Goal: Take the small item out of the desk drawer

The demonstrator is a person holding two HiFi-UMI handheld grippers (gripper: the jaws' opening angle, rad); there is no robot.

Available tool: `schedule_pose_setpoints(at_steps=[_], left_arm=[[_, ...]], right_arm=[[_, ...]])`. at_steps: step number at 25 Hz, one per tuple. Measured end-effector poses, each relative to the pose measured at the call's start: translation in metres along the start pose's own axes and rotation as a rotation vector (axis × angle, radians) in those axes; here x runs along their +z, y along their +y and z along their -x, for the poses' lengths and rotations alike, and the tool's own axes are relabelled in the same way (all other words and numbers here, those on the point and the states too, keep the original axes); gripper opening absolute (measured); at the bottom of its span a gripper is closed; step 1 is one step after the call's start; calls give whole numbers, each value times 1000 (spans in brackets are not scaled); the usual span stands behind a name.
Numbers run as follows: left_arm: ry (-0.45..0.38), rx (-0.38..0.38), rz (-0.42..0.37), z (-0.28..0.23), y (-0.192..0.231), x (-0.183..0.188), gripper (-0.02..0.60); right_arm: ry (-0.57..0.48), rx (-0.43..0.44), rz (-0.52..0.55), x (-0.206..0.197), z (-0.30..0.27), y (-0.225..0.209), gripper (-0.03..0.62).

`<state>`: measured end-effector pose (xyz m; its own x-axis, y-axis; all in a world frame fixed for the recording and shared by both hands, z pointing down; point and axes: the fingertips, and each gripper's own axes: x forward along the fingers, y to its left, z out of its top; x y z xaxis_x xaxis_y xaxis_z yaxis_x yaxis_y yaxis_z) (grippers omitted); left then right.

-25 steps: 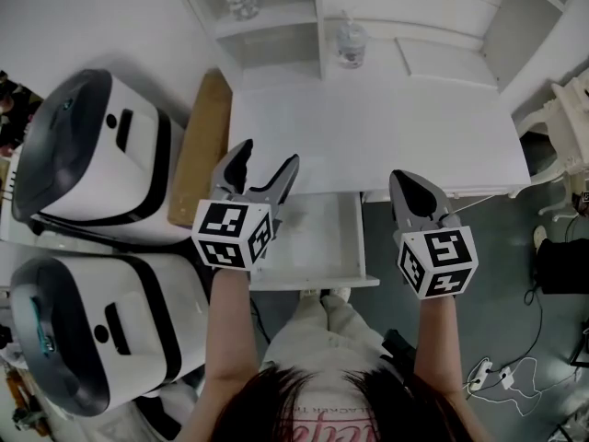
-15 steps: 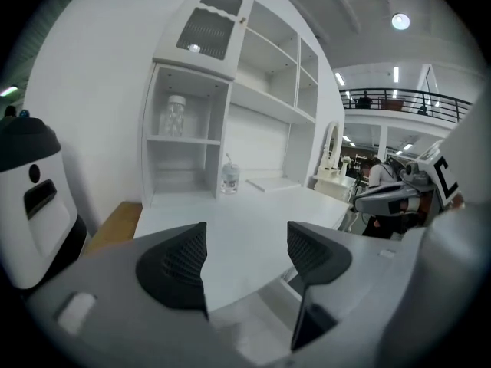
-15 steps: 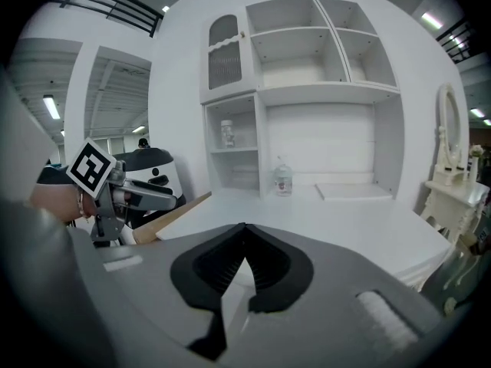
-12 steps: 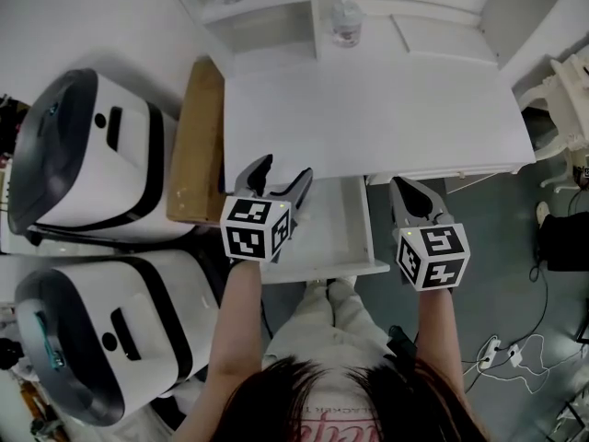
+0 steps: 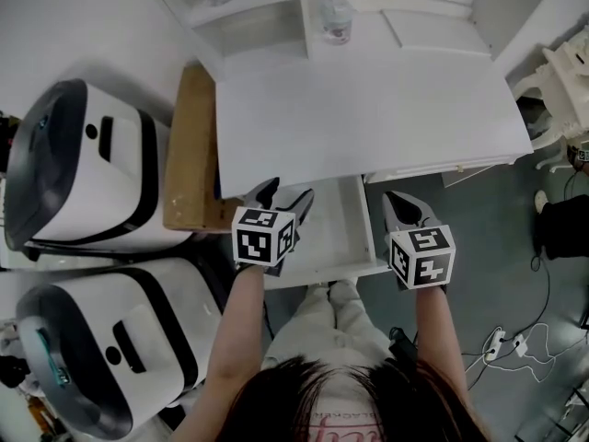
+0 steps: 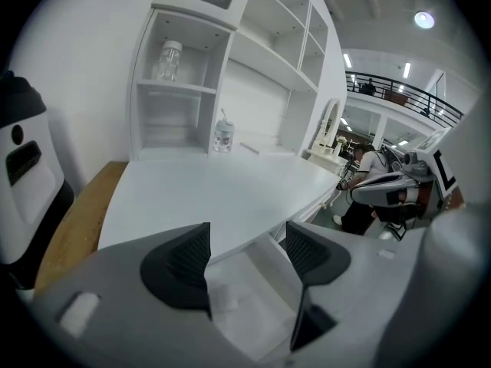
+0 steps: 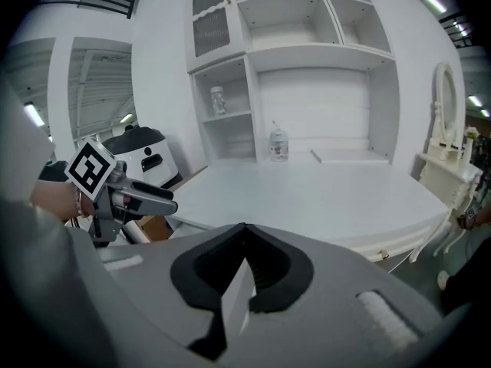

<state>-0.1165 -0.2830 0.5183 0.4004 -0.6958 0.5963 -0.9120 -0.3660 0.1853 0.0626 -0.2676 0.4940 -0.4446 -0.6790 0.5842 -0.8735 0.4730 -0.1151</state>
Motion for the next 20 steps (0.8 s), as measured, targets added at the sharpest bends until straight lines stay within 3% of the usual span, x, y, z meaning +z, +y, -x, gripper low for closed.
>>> schedule_pose_setpoints(at_steps=[9, 20], left_arm=[[144, -52, 17, -19, -6, -53, 327], [283, -55, 48, -47, -1, -107, 325]], right_arm=[[72, -26, -70, -31, -12, -8, 2], [141, -34, -177, -65, -26, -20, 2]])
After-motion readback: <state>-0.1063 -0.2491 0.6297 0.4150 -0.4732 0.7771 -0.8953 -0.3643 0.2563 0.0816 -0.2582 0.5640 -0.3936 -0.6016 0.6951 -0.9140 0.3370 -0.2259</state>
